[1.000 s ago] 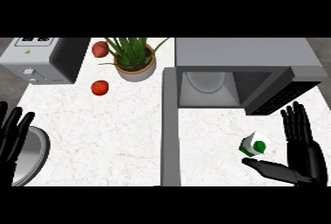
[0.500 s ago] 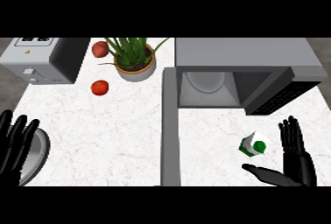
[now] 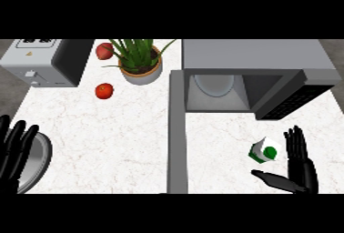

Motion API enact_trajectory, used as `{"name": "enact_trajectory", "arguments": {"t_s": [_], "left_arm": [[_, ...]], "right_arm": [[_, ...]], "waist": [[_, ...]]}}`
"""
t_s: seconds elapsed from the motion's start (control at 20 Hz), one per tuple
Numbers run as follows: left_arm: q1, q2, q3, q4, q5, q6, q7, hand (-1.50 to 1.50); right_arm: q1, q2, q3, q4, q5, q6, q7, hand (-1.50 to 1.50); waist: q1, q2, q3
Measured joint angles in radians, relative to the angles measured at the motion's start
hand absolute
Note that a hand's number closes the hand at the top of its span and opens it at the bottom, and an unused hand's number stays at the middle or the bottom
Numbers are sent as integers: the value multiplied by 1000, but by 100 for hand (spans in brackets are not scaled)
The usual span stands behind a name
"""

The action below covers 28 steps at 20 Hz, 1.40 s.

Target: Pick up the milk, place it into the microwave and close the microwave

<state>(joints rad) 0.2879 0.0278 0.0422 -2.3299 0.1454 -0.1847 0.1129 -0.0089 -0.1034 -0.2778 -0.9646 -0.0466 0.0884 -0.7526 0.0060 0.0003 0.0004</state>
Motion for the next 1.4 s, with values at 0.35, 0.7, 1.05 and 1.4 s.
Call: {"name": "enact_trajectory", "arguments": {"t_s": [0.35,0.7,1.05,1.4], "left_arm": [[9,-5,-8,13,-15,-2,-25,-150],[37,-15,-25,-20,-20,-1,-16,-150],[28,-7,-8,-18,-3,-8,-5,-150],[40,-15,-7,-30,-3,-3,2,-150]], "right_arm": [[-123,-45,-37,301,6,4,-163,-150],[-226,-89,-40,552,41,20,-277,150],[-237,-96,-1,566,104,-15,-336,150],[-216,-38,66,460,102,39,-318,150]], "waist": [[3,1,0],[7,-3,-9],[7,-2,-10],[-2,-3,-2]]}}
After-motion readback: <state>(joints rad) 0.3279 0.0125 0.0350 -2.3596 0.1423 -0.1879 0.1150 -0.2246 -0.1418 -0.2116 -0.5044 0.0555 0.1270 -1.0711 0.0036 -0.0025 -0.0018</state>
